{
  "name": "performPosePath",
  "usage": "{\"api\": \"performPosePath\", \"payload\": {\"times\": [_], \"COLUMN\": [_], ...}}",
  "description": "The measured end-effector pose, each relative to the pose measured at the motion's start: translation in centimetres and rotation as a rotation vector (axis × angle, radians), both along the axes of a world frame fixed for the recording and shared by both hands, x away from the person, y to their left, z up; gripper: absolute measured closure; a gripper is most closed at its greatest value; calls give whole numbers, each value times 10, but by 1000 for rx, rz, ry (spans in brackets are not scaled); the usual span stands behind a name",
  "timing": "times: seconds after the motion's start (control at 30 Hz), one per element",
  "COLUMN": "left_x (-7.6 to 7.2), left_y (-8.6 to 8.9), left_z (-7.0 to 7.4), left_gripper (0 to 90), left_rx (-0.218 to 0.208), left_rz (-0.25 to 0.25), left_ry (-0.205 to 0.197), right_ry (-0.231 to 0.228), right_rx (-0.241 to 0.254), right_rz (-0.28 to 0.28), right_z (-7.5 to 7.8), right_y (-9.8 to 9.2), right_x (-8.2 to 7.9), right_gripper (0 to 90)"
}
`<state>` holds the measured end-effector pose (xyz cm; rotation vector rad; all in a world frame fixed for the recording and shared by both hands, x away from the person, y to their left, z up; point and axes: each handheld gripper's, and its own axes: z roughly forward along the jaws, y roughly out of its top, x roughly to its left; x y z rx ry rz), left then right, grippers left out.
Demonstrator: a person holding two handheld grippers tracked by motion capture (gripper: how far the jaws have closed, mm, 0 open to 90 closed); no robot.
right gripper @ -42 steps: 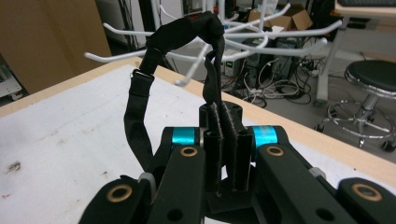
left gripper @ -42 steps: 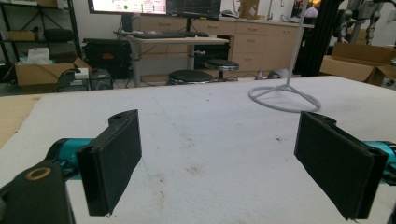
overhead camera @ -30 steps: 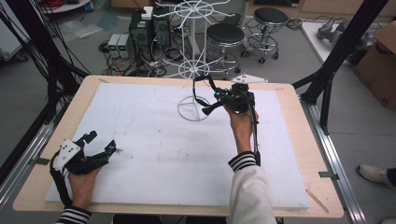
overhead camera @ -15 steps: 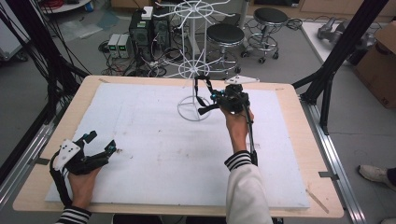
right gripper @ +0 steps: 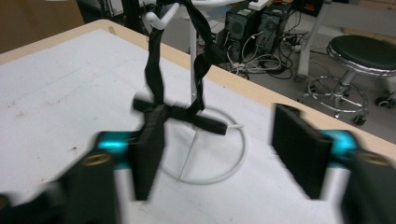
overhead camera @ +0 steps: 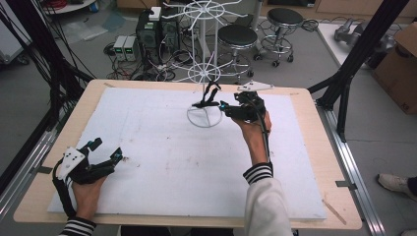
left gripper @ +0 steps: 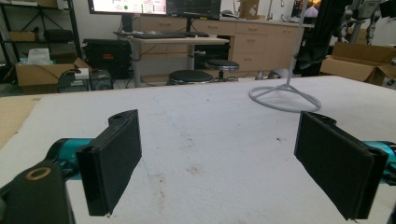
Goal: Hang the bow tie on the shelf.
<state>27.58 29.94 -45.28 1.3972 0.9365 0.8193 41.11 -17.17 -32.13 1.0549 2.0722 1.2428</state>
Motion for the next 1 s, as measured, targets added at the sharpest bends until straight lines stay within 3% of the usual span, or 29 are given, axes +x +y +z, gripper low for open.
{"api": "performPosePath", "payload": {"times": [0.17, 0.27, 0.3, 0.5, 0.6, 0.73, 0.83, 1.0], "left_x": [0, 0, 0, -1, -1, -1, -1, -1], "left_y": [0, 0, 0, -1, -1, -1, -1, -1], "left_z": [0, 0, 0, 0, 0, 0, 0, 0], "left_gripper": [153, 153, 153, 153, 153, 153, 153, 153], "left_rx": [0, 4, 9, 10, 11, 12, 11, 17], "left_rz": [2, 1, 1, 1, 0, -1, -2, -4], "left_ry": [0, -3, -5, -7, -8, -9, -9, -14], "right_ry": [-18, -38, -55, -130, -162, -239, -273, -262], "right_rx": [17, 22, 30, 47, 77, 108, 126, 148], "right_rz": [1, -2, -4, -22, -22, -54, -85, -125], "right_z": [4, 5, 4, -4, -14, -38, -54, -80], "right_y": [-8, -16, -19, -40, -55, -73, -84, -95], "right_x": [-13, -25, -32, -75, -101, -132, -143, -151], "right_gripper": [117, 80, 12, 4, 4, 4, 4, 4]}}
